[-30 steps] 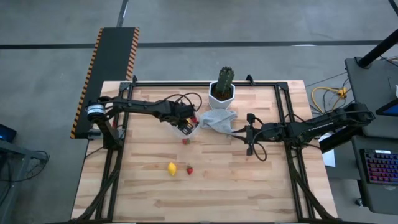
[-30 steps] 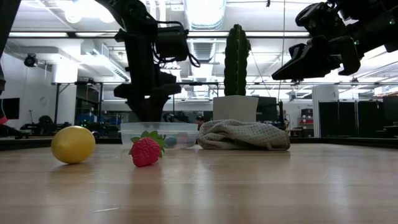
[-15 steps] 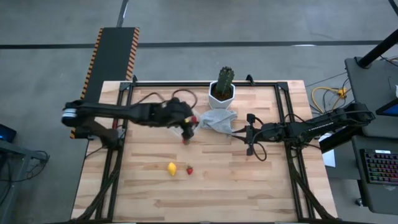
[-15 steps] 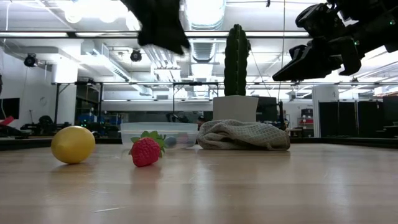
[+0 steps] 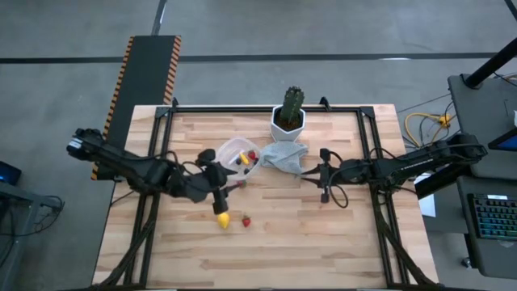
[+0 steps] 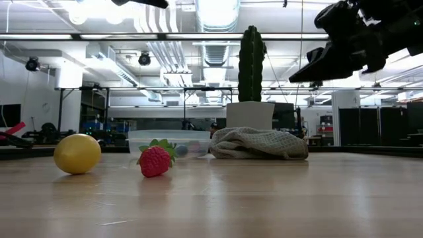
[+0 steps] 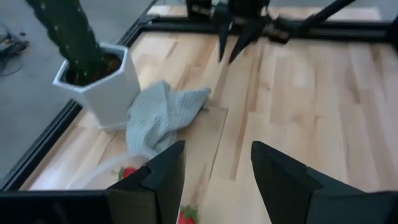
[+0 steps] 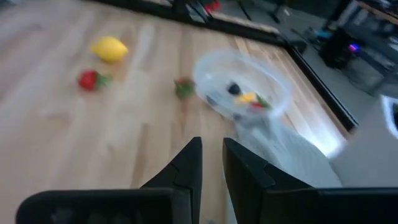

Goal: Pick and placing Produce into tupperware
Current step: Put the lemon into the transparent bin

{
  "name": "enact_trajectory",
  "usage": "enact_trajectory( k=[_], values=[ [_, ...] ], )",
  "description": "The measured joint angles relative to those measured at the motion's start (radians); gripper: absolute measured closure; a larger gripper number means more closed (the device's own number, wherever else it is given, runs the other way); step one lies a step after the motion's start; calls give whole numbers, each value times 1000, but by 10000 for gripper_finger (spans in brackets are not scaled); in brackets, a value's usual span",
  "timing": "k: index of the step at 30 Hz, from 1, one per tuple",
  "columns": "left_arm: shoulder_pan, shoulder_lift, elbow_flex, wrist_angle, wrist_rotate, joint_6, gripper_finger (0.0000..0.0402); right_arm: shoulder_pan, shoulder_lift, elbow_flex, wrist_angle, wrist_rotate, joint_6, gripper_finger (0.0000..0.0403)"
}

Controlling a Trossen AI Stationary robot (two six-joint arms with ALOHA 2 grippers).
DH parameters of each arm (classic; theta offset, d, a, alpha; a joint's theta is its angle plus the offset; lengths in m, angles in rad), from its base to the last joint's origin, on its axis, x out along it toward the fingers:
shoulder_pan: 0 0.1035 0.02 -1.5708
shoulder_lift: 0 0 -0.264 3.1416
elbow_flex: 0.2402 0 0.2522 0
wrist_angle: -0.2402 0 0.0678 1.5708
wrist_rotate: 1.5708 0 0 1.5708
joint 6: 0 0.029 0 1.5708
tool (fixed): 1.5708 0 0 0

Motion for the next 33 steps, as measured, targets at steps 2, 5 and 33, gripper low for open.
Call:
enact_trajectory(
  k=[2, 5, 33],
  values=[
    [-15, 3, 0, -36, -15, -31, 233, 0, 0, 1, 32, -40, 0, 346],
    [-23, 10, 0, -114, -21, -100, 233, 0, 0, 6, 64, -75, 0, 346],
    [2, 236, 4, -403, 475, -955, 233, 0, 0, 5, 65, -85, -1, 346]
  ],
)
